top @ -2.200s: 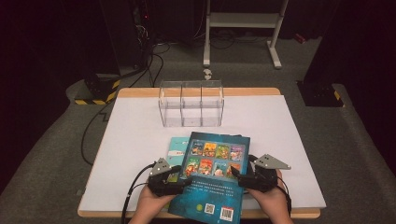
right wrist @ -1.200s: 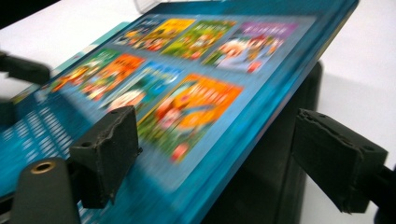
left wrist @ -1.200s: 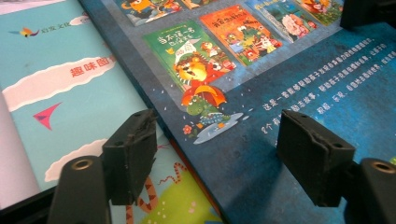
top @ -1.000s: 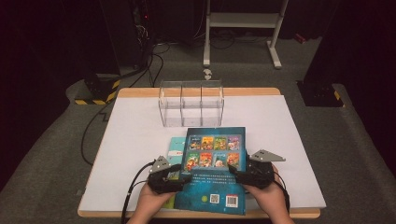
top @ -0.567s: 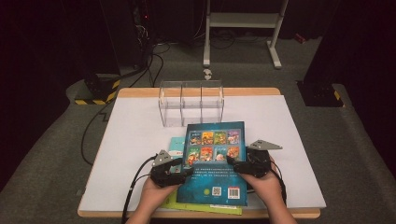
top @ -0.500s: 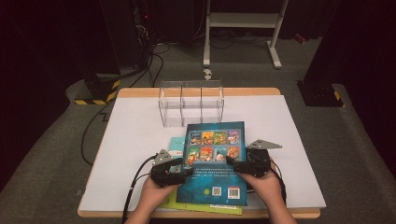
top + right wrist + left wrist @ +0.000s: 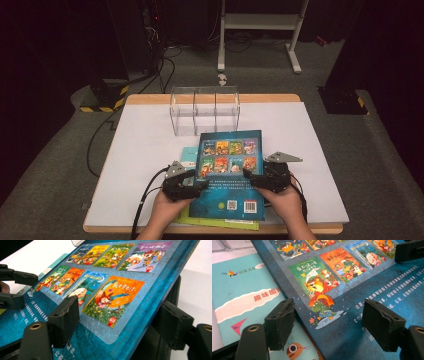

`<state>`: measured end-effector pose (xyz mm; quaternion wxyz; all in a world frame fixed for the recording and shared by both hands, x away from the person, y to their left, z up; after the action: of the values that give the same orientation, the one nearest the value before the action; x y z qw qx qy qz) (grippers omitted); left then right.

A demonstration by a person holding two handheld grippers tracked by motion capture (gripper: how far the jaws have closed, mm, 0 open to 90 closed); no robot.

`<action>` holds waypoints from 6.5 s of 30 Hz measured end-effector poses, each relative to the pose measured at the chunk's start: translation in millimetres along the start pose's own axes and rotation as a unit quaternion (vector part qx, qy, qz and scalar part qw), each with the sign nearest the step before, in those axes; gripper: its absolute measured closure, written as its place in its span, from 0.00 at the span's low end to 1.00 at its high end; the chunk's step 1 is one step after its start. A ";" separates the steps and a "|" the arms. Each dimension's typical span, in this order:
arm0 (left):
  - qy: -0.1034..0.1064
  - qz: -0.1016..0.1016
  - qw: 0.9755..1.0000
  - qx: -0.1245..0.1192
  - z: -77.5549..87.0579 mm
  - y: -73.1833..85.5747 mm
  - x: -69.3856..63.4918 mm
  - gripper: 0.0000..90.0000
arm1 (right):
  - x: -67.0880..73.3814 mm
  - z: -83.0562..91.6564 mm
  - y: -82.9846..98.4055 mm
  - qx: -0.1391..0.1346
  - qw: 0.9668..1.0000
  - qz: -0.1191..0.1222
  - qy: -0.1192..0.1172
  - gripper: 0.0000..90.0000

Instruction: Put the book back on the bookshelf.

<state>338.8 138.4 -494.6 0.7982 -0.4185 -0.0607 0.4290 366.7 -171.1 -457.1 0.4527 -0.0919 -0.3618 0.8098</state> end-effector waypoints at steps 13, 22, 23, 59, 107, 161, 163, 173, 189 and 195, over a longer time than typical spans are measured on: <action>0.006 0.005 1.000 -0.003 -0.1 1.1 0.8 0.28 | 4.0 15.9 4.8 -0.012 0.999 0.026 0.016 0.45; 0.013 0.014 1.000 -0.006 -0.5 0.0 3.6 0.26 | 10.0 21.7 8.7 -0.028 0.998 0.052 0.028 0.46; 0.017 0.014 1.000 -0.007 -0.3 0.1 4.9 0.26 | 10.8 22.4 9.0 -0.030 0.998 0.054 0.030 0.46; 0.141 0.070 0.987 -0.028 -0.2 -2.5 18.8 0.19 | 38.1 44.4 10.4 -0.125 0.979 0.147 0.065 0.46; 0.003 0.036 0.983 -0.179 69.2 -33.9 51.5 0.49 | 60.0 22.6 -91.0 -0.128 0.989 0.073 0.027 0.54; -0.080 0.011 0.966 -0.245 101.3 -6.3 60.7 0.46 | 103.4 15.3 -97.1 -0.170 0.968 0.182 -0.007 0.45; -0.084 0.014 0.965 -0.249 104.4 -5.3 61.1 0.47 | 103.8 13.8 -99.7 -0.170 0.969 0.181 -0.017 0.45; -0.127 0.032 0.961 -0.242 112.6 -0.1 65.9 0.46 | 109.2 8.8 -97.2 -0.146 0.964 0.215 -0.052 0.71; -0.137 0.063 0.963 -0.221 122.9 9.6 86.6 0.43 | 125.9 9.4 -93.6 -0.145 0.962 0.214 -0.086 0.92; -0.129 0.059 0.965 -0.219 122.4 7.6 84.8 0.41 | 127.1 0.7 -101.6 -0.154 0.967 0.191 -0.068 0.92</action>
<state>331.2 278.3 -443.7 0.6453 -0.5272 -0.2311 0.5023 361.2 -36.4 -366.0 0.2439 -0.1725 -0.4883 0.8199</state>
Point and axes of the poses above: each handheld gripper's, and its own axes: z roughly backward along the jaws, y roughly out of its underside, x roughly to its left, the point moved 1 cm from there along -z, roughly forward along the jaws, and after that the axes turned 10 degrees about x, right-handed, at the moved point
